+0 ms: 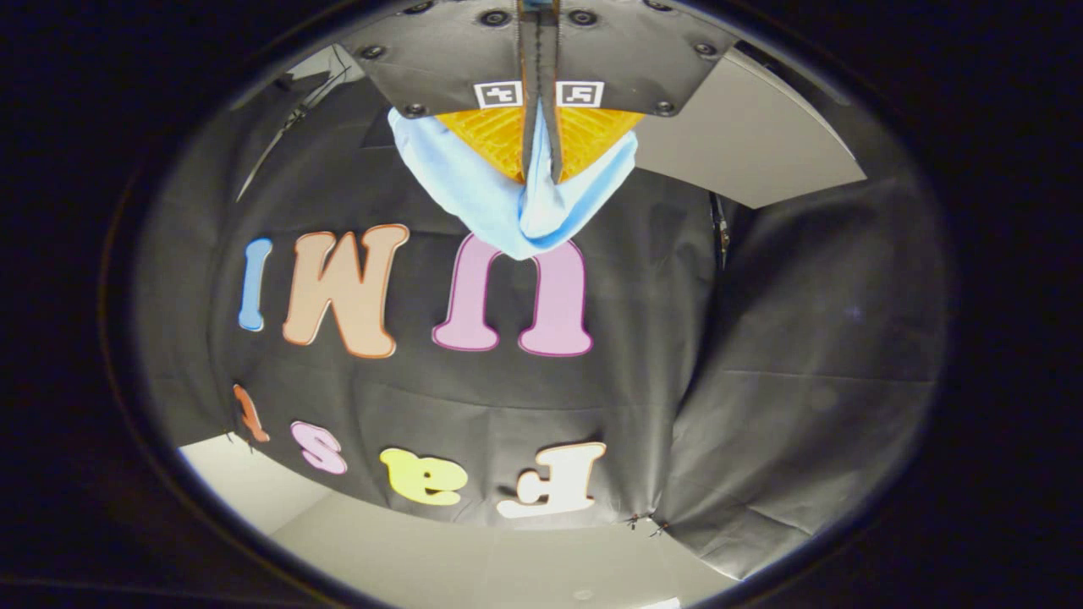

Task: Put the clothes into the washing machine and then close the washing machine lid.

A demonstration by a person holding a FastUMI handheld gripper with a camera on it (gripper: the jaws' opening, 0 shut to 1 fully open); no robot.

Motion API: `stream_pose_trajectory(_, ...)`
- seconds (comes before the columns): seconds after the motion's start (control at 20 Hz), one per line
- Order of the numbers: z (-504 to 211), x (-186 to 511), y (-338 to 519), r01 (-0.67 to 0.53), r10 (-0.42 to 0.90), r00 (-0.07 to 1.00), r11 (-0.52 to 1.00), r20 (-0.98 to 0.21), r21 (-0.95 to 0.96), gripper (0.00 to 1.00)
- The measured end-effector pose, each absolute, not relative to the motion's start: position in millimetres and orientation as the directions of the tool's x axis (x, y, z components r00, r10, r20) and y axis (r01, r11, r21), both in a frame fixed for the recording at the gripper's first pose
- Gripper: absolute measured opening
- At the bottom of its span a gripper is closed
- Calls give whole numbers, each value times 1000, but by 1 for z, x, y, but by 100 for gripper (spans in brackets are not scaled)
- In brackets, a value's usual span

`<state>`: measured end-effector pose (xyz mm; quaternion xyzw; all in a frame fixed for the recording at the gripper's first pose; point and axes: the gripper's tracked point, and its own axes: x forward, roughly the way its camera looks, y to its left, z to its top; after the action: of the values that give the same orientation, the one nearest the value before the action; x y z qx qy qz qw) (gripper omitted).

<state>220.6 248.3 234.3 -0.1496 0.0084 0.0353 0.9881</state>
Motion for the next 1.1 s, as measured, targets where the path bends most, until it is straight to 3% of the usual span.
stream_pose_trajectory(0.35, 222, 226, 239, -26, 2, 997, 958, -83, -284, 0)
stream_pose_trajectory(0.8, 171, 210, 234, 25, -70, 961, 986, -269, -165, 0)
stream_pose_trajectory(1.1, 142, 190, 210, 160, -210, 908, 974, -362, -163, 2)
